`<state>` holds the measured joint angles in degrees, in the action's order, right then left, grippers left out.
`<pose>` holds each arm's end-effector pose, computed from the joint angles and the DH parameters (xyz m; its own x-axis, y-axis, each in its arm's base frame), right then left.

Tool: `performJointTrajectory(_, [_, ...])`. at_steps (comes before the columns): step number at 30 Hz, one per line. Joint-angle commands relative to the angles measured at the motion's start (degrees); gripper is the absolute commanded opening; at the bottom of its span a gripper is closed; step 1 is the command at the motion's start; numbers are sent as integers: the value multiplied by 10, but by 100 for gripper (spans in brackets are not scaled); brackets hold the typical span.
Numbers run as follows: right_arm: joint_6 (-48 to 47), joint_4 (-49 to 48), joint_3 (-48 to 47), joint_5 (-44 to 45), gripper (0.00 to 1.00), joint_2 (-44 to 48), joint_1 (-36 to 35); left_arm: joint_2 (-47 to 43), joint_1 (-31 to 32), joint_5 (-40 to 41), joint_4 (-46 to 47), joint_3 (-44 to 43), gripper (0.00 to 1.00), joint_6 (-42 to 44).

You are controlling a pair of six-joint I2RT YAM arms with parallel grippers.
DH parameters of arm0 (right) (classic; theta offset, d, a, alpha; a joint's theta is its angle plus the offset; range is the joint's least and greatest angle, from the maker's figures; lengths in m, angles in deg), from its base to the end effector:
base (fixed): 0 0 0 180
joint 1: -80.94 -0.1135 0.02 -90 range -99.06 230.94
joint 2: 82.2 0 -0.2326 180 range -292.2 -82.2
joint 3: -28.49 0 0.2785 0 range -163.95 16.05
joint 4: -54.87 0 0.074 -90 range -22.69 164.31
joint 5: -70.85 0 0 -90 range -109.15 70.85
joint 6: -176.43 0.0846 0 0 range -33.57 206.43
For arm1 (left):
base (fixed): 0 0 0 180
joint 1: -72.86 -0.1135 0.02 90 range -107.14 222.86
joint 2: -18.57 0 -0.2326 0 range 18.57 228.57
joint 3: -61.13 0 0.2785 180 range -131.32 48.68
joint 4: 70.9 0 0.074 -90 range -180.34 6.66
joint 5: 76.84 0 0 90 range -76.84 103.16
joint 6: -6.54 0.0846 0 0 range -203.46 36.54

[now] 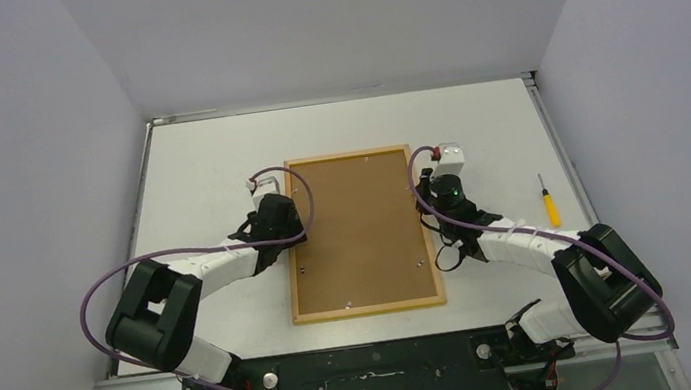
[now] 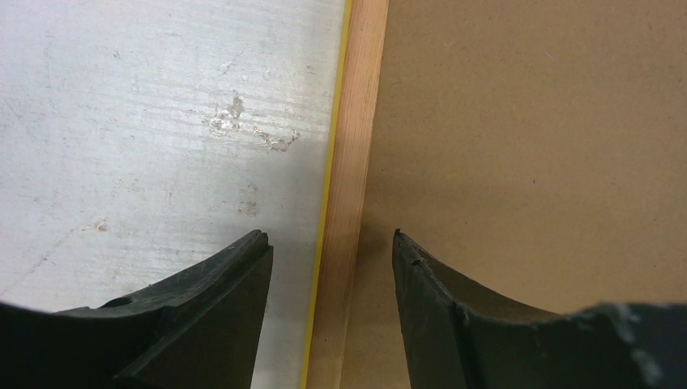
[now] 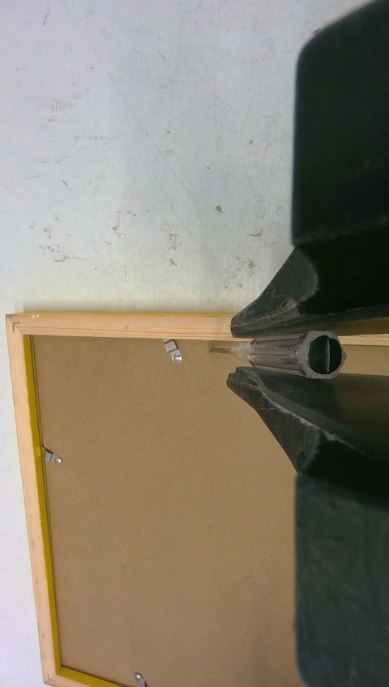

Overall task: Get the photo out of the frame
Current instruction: Release the photo frame item from the photo frame.

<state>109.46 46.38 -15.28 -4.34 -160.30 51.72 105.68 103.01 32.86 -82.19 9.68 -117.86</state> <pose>0.3092 0.1482 0.1161 -0.4562 0.1782 -0.8719 -0.1007 0.9631 0.2496 0.3078 -0.1458 0.0712 -0.6761 -0.2224 -0.7024 -0.1310 0.9745 -0.1824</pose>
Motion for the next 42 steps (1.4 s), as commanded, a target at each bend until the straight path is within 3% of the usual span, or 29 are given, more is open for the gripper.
performJointTrajectory(1, [-5, -74, 7, 19, 5, -1, 3, 0, -4, 2, 13, -22, 53, 14])
performJointTrajectory(17, [-4, -72, -17, 36, 5, -49, 4, 25, -11, -3, -6, -37, 39, 15])
performJointTrajectory(32, [5, -74, -35, 29, 5, -87, 13, 48, -11, 4, -47, -61, 1, 44])
performJointTrajectory(42, [18, -73, -44, 7, 5, -99, 36, 48, -11, -16, -36, -59, 0, 62])
